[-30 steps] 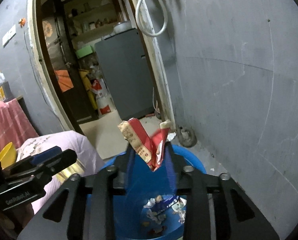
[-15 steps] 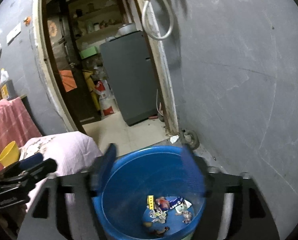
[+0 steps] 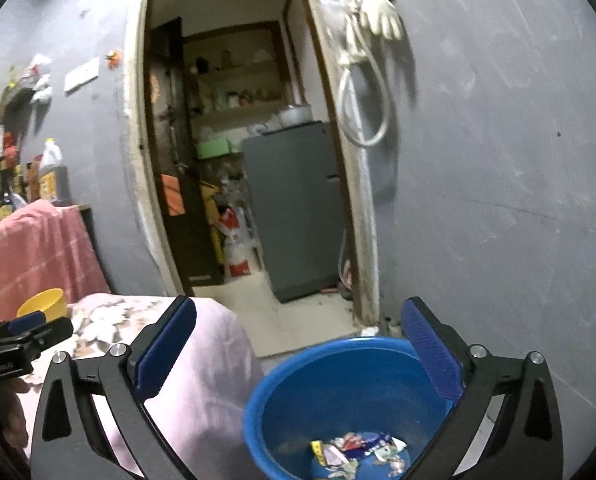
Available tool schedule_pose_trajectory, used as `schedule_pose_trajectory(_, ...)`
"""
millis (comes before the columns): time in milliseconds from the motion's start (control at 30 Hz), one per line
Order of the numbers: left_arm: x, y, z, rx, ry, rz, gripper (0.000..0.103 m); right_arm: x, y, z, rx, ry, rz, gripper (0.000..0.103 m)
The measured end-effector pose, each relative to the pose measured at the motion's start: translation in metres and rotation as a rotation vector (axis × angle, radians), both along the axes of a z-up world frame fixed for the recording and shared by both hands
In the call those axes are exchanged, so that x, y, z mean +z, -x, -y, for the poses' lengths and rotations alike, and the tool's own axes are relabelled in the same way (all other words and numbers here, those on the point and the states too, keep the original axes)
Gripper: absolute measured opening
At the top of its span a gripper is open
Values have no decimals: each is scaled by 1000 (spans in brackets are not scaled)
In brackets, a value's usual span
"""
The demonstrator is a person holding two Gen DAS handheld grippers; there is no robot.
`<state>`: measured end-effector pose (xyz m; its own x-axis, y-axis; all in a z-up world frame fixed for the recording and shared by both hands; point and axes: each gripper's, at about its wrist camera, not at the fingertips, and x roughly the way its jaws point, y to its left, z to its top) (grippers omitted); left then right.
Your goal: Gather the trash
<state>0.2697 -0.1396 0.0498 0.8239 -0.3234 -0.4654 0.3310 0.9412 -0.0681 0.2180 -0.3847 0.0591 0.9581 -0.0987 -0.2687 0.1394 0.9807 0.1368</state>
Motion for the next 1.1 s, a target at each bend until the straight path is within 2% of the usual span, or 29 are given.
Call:
schedule_pose_trajectory(133, -11, 1, -24, 36, -58, -38, 96, -1, 3, -21, 41, 10, 11, 103)
schedule_pose_trajectory(267, -27, -6, -42, 54, -66, -117, 94, -4, -1, -38, 76, 30, -7, 103)
schedule_pose_trajectory(300, -31, -10, -45, 54, -65, -141, 91, -5, -2, -41, 84, 36, -13, 103)
schedule_pose_trajectory(333, -35, -13, -47, 52, -62, -161, 86, -6, -3, -42, 89, 41, -18, 103)
schedule_pose_trajectory(400, -43, -20, -48, 36, -69, -205, 61, -9, -5, -46, 95, 50, -34, 103)
schedule_pose_trajectory(667, -78, -48, -37, -2, -142, -394, 12, -17, -3, -47, 109, 29, -82, 103)
schedule_pose_trajectory(933, -63, -32, -13, -68, -84, -348, 10, -24, 12, -42, 92, -8, -114, 103)
schedule_pose_trajectory(1100, -44, -17, 26, -167, 6, -293, 10, -26, 28, -30, 25, -23, -113, 103)
